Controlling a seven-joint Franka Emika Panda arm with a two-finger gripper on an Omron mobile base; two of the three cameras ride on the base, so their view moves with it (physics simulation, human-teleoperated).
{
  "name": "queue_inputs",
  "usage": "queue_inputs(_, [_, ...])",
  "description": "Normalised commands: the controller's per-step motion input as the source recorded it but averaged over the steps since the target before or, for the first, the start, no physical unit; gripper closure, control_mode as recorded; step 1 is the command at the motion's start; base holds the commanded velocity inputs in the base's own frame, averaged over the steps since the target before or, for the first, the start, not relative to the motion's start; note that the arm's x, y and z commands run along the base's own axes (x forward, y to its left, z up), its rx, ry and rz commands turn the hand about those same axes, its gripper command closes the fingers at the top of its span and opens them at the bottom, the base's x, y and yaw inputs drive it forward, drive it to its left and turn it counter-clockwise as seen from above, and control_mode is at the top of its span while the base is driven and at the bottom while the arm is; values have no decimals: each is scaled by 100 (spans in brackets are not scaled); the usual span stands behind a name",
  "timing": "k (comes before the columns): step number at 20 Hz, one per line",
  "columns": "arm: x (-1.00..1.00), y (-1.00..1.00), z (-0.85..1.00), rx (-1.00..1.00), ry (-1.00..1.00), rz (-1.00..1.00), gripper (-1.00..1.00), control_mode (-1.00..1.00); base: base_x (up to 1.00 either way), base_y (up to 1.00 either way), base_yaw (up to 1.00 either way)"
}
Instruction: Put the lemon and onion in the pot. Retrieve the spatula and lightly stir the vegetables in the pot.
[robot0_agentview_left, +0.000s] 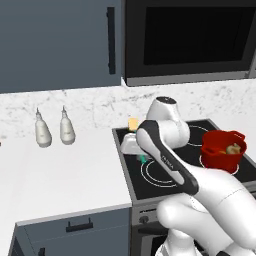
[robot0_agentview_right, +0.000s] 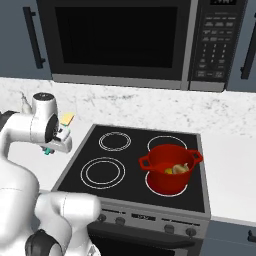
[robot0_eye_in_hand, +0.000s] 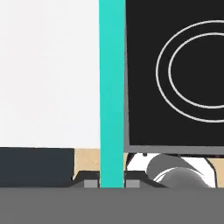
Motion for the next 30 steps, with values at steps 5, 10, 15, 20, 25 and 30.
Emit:
queue_inputs(5, [1, -51, 19, -11, 0, 6, 100, -100, 0, 0, 0])
queue_inputs(10, [0, -100, 18, -16, 0, 0, 100, -100, 0, 0, 0])
queue_inputs(15, [0, -100, 34, -16, 4, 0, 100, -100, 0, 0, 0])
queue_inputs(20, [1, -100, 1, -24, 0, 4, 100, -100, 0, 0, 0])
queue_inputs(25, [2, -92, -24, -26, -1, 19, 100, -100, 0, 0, 0])
queue_inputs(30, [0, -87, 6, -22, -3, 23, 100, -100, 0, 0, 0])
